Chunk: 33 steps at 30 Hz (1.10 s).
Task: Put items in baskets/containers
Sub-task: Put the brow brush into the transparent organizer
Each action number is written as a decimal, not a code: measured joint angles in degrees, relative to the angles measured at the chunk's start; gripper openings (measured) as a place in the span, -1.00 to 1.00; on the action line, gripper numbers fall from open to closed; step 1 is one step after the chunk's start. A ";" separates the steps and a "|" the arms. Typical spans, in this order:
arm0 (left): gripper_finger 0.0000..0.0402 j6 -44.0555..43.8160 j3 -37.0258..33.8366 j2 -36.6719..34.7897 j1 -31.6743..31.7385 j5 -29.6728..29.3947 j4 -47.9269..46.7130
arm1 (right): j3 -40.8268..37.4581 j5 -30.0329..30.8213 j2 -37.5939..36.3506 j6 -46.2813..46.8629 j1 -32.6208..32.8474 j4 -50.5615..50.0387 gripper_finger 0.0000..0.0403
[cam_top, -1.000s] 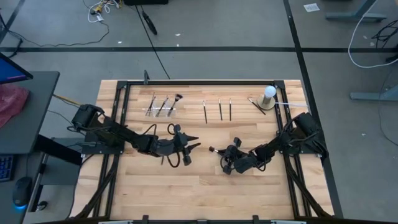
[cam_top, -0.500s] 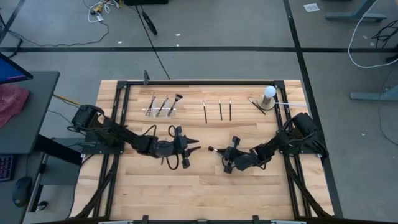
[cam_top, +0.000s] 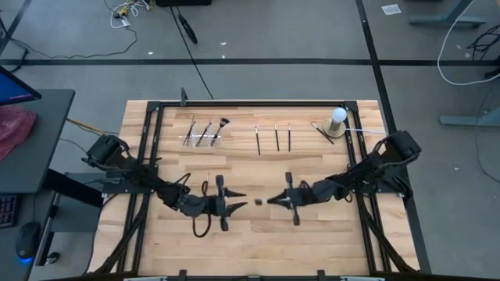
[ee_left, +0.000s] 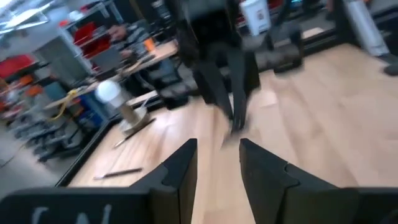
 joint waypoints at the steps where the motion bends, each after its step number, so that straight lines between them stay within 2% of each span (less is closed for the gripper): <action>1: -0.39 0.76 0.00 0.00 0.04 1.74 0.02 | 0.00 -3.71 -0.08 -1.02 0.00 2.81 -0.97; 4: -0.39 4.09 0.00 -0.02 0.68 9.81 0.12 | 0.02 -12.56 -0.08 -2.06 0.04 7.94 -0.97; 7: -0.35 5.62 -0.02 -0.02 1.97 18.83 1.06 | 0.07 -14.50 -0.08 -2.06 0.10 11.12 -0.97; 9: -0.27 5.46 0.00 -0.02 2.82 22.51 3.19 | 0.37 -15.78 -0.08 -2.09 0.09 11.89 -0.97; 15: 0.06 6.01 0.00 -0.02 4.86 27.73 10.17 | 1.95 -16.95 -0.08 -3.14 -0.41 11.61 -0.97; 19: 0.15 6.65 1.43 -0.04 5.68 31.79 11.03 | 2.24 -17.33 -0.08 -3.35 -0.55 11.20 -0.97; 29: -0.02 12.75 11.20 8.86 5.66 32.99 11.11 | 2.32 -18.40 -0.08 -3.31 -0.66 11.23 -0.96; 33: -0.13 12.73 12.50 9.32 6.23 35.02 10.45 | 2.34 -18.41 -0.08 -3.07 -0.61 10.47 -0.96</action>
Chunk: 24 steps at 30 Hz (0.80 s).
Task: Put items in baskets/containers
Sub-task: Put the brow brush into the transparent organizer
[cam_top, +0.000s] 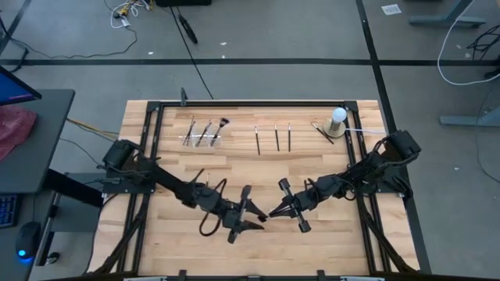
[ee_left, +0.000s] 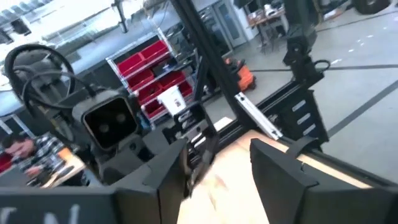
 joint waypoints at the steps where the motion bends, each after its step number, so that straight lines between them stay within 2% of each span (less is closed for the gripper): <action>1: -0.17 -0.16 0.00 0.00 0.19 0.77 -0.03 | 0.00 0.00 0.00 0.00 0.00 -0.07 -0.96; 12: -0.91 -1.16 -0.05 0.02 0.51 2.20 0.19 | 0.00 -0.18 0.00 0.15 0.07 -0.85 -0.96; 15: -0.92 -1.65 -0.05 0.02 0.50 1.83 -0.07 | 0.00 0.04 0.00 0.37 0.07 -1.55 -0.96; 18: -0.91 -3.15 -0.07 -0.56 -0.14 -1.56 -2.47 | 0.00 1.34 0.00 1.92 0.04 -3.50 -0.92; 24: -0.93 -8.26 -0.07 -7.46 -2.00 -14.04 -18.64 | -1.32 12.86 -2.31 5.84 0.00 -9.97 -0.70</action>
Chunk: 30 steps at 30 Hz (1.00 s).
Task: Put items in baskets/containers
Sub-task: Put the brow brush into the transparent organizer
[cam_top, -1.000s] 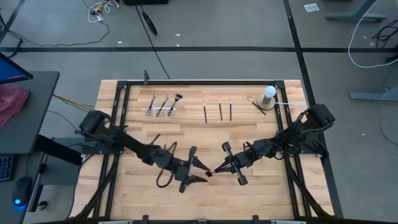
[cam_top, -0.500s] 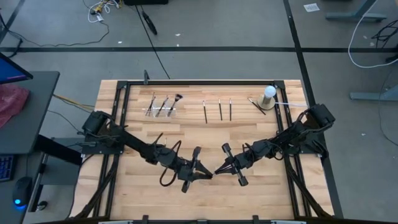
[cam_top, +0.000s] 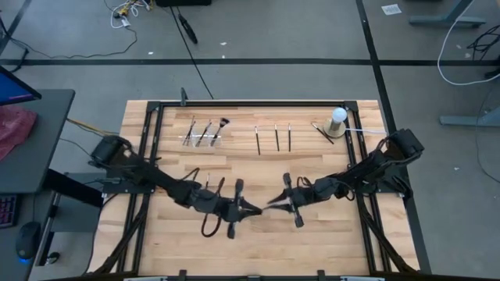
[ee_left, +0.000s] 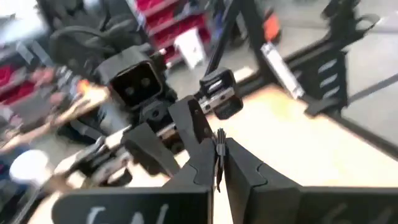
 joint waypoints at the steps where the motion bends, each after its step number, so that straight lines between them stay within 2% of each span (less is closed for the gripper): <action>1: -0.93 -1.73 0.00 -1.87 -0.20 -2.80 -4.03 | -0.55 2.46 -1.34 0.56 0.00 -2.33 -0.66; 7: -0.91 -17.01 -0.02 -15.34 1.37 -20.03 -31.79 | -4.04 16.90 -8.93 6.55 0.00 -12.89 -0.47; 11: -0.93 -28.29 -0.07 -24.11 7.37 -23.97 -46.92 | -5.46 19.47 -9.83 7.89 -0.02 -12.49 -0.42; 15: -0.93 -30.97 -0.07 -29.48 16.31 -23.29 -55.76 | -5.54 19.40 -9.31 7.91 -0.04 -11.97 -0.42; 22: -0.93 -29.30 -0.07 -31.23 31.30 -10.02 -59.51 | -5.54 19.40 -8.74 8.79 -0.14 -11.31 -0.46; 27: -0.92 -27.27 -0.07 -29.87 36.84 -9.46 -61.19 | -5.54 19.38 -8.60 9.20 -0.13 -11.49 -0.49; 30: -0.92 -27.14 -0.07 -29.70 38.79 -6.52 -61.44 | -5.54 19.38 -8.60 9.20 -0.14 -11.47 -0.50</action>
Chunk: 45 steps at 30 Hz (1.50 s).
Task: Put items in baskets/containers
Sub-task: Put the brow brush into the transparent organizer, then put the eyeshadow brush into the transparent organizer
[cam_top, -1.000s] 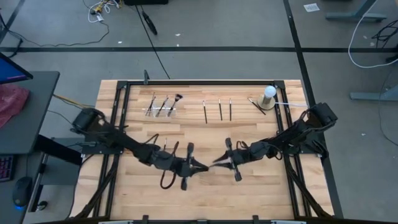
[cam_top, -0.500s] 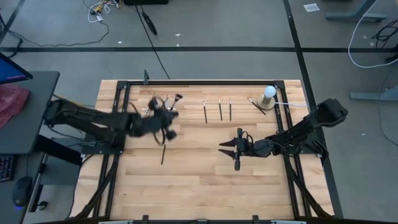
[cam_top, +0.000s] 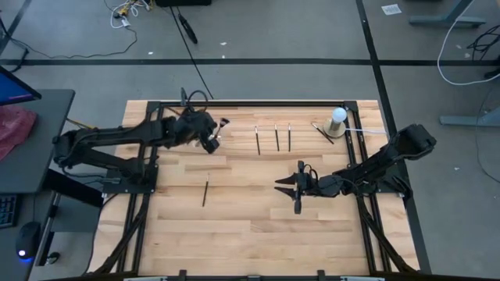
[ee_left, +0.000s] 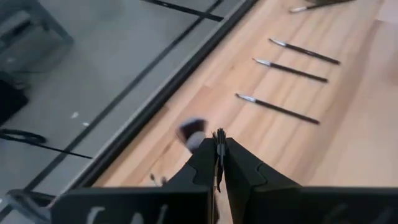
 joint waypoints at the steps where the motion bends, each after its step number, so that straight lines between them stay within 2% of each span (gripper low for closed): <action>1: -0.92 0.02 0.00 0.35 0.56 1.45 0.11 | 0.00 0.00 0.00 0.00 -0.01 -0.02 -0.50; 3: -0.92 0.04 0.04 1.15 1.58 4.01 -0.40 | 0.00 0.00 0.00 0.00 -0.01 0.00 -0.50; 13: -0.91 0.94 0.02 7.72 4.36 5.82 -1.29 | 0.00 0.00 0.00 -0.02 0.00 0.00 -0.50; 19: -0.77 0.98 0.02 10.42 5.85 5.34 -1.00 | 0.00 0.00 0.00 -0.02 0.01 0.00 -0.50; 29: -0.53 0.90 0.04 13.95 7.85 2.61 4.95 | 0.00 0.00 0.00 0.06 0.01 -0.39 -0.50; 38: -0.17 1.30 0.44 11.46 8.43 -2.24 8.15 | 0.00 0.00 0.00 0.15 0.00 -0.50 -0.50; 45: -0.12 0.92 2.03 5.04 3.35 -1.13 8.02 | 0.07 0.05 0.00 0.15 -0.01 -3.46 -0.50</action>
